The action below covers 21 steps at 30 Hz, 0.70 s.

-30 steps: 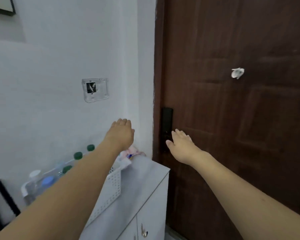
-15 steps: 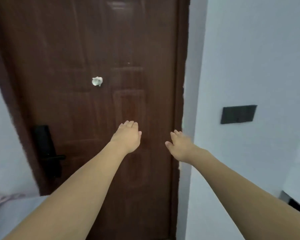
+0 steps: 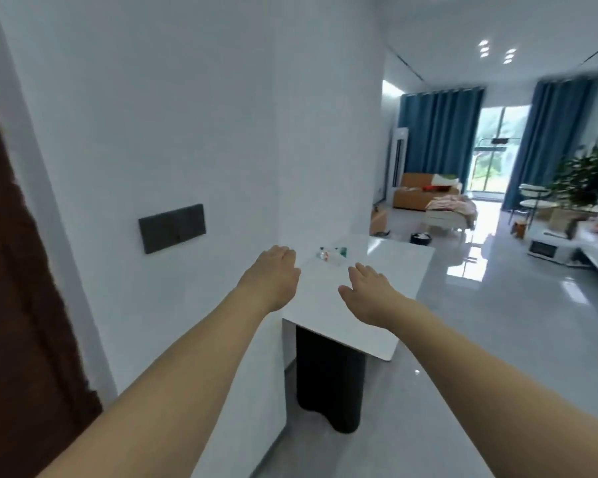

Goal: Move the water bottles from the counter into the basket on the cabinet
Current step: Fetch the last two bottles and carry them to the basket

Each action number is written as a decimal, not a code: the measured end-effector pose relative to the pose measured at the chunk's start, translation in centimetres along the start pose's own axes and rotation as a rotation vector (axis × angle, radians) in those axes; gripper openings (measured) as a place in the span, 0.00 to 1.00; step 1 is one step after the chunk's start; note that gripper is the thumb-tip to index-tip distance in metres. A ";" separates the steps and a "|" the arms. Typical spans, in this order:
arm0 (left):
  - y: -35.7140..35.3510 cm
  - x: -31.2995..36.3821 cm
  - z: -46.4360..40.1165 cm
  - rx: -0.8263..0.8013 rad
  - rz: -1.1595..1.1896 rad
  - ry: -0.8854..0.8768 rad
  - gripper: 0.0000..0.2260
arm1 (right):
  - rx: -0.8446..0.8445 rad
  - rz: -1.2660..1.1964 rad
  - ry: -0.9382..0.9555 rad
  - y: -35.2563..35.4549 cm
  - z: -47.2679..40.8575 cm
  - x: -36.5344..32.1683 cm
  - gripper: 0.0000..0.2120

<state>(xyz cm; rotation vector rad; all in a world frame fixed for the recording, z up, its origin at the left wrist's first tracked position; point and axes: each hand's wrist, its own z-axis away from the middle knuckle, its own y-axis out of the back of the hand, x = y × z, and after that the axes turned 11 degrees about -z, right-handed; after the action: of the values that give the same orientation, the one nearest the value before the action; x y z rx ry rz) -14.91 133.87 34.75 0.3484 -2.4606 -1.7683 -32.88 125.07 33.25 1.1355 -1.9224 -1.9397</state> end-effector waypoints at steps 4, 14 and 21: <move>-1.6 7.5 -4.9 -0.012 0.015 -0.147 0.22 | 0.072 -0.009 -0.146 2.9 1.1 7.2 0.23; -4.3 15.9 -14.3 -0.014 0.032 -0.256 0.16 | 0.113 -0.037 -0.235 5.8 -1.2 17.7 0.25; -6.2 18.2 -20.7 -0.046 0.024 -0.260 0.20 | 0.097 -0.039 -0.284 7.2 -5.2 22.9 0.27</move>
<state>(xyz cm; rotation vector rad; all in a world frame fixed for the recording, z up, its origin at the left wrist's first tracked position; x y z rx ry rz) -27.48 108.51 34.53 0.0890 -2.5724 -1.9689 -48.18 105.96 31.80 0.9701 -2.1704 -2.1493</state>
